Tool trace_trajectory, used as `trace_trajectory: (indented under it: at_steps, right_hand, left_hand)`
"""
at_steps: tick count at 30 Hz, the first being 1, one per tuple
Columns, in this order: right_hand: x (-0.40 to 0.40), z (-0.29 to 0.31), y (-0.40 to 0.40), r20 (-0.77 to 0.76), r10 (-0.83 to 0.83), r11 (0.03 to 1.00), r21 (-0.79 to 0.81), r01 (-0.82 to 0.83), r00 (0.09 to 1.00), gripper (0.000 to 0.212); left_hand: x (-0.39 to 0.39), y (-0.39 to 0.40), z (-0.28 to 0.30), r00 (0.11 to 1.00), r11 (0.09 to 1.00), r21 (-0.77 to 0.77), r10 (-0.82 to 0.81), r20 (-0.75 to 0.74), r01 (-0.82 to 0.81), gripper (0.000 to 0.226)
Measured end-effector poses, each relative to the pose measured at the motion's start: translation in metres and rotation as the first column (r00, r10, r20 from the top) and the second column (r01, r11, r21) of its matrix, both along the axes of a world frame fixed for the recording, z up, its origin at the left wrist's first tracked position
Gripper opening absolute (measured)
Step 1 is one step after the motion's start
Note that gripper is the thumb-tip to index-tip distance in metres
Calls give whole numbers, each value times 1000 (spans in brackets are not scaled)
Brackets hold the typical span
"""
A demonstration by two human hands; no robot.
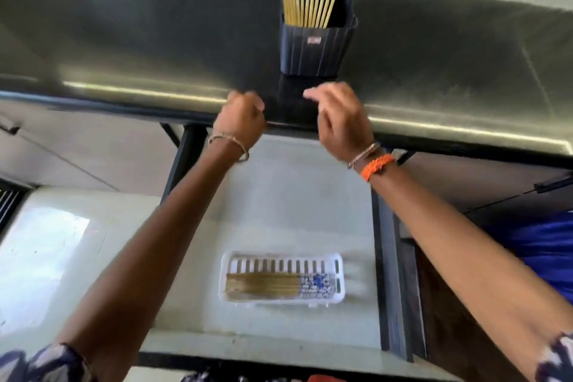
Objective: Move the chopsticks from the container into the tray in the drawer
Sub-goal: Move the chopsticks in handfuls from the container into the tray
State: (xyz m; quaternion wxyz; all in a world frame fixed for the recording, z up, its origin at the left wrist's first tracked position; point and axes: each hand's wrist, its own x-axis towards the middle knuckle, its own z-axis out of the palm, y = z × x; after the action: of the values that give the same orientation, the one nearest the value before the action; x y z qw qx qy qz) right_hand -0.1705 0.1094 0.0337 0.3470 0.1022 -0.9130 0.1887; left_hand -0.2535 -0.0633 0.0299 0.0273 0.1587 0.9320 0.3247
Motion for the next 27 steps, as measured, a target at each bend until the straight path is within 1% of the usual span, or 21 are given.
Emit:
trace_trajectory:
  at_steps: [2, 4, 7, 8, 10, 12, 13, 14, 15, 16, 17, 18, 21, 24, 26, 27]
  right_hand:
    - [-39, 29, 31, -16, -131, 991, -3, 131, 991, 35]
    - [-76, 50, 61, 38, -264, 963, -37, 266, 964, 33]
    - [-135, 64, 99, 199, -366, 897, -185, 402, 909, 29]
    - [-154, 67, 110, 282, -361, 865, -254, 432, 889, 31]
    - [-185, 69, 127, 471, -258, 826, -346, 445, 844, 48]
    - [-208, 65, 138, 616, -115, 824, -378, 421, 779, 74]
    - [-219, 62, 143, 654, -67, 812, -403, 423, 754, 82]
    - [-229, 59, 147, 667, -31, 790, -440, 428, 744, 83]
    - [-238, 58, 149, 662, -7, 764, -480, 432, 750, 75]
    - [-246, 56, 149, 640, 9, 742, -519, 424, 769, 58]
    - [-253, 55, 150, 604, 8, 713, -562, 419, 797, 35]
    - [-257, 55, 150, 559, 1, 685, -605, 407, 829, 20]
    - [-263, 54, 153, 488, -8, 604, -694, 393, 873, 17]
    - [-261, 58, 155, 449, -28, 568, -728, 384, 893, 22]
    - [-256, 62, 159, 427, -83, 549, -734, 399, 900, 21]
    - [-251, 67, 161, 404, -110, 532, -748, 397, 908, 21]
  left_hand:
    - [-31, 27, 33, 984, 997, 44, 72, -166, -66, 25]
    - [-59, 51, 56, 960, 995, 31, 99, -264, -94, 27]
    - [-91, 77, 69, 946, 996, -82, -6, -324, -22, 29]
    - [-101, 84, 68, 939, 992, -126, -51, -339, 8, 30]
    - [-118, 93, 63, 929, 981, -194, -85, -361, 14, 29]
    - [-132, 94, 55, 932, 979, -200, -39, -359, -36, 27]
    - [-139, 94, 50, 937, 979, -193, -11, -349, -60, 27]
    - [-145, 93, 46, 942, 979, -190, 9, -337, -78, 28]
    - [-150, 93, 43, 944, 978, -190, 19, -328, -86, 28]
    - [-153, 93, 40, 945, 978, -188, 24, -325, -90, 28]
    - [-155, 94, 37, 944, 978, -185, 27, -329, -92, 27]
    - [-156, 95, 35, 942, 980, -178, 28, -334, -92, 26]
    - [-156, 97, 30, 941, 984, -149, 38, -336, -93, 24]
    - [-153, 95, 30, 944, 986, -132, 50, -328, -98, 24]
    - [-150, 94, 30, 949, 992, -105, 31, -315, -67, 26]
    - [-147, 94, 32, 953, 997, -68, 15, -304, -37, 28]
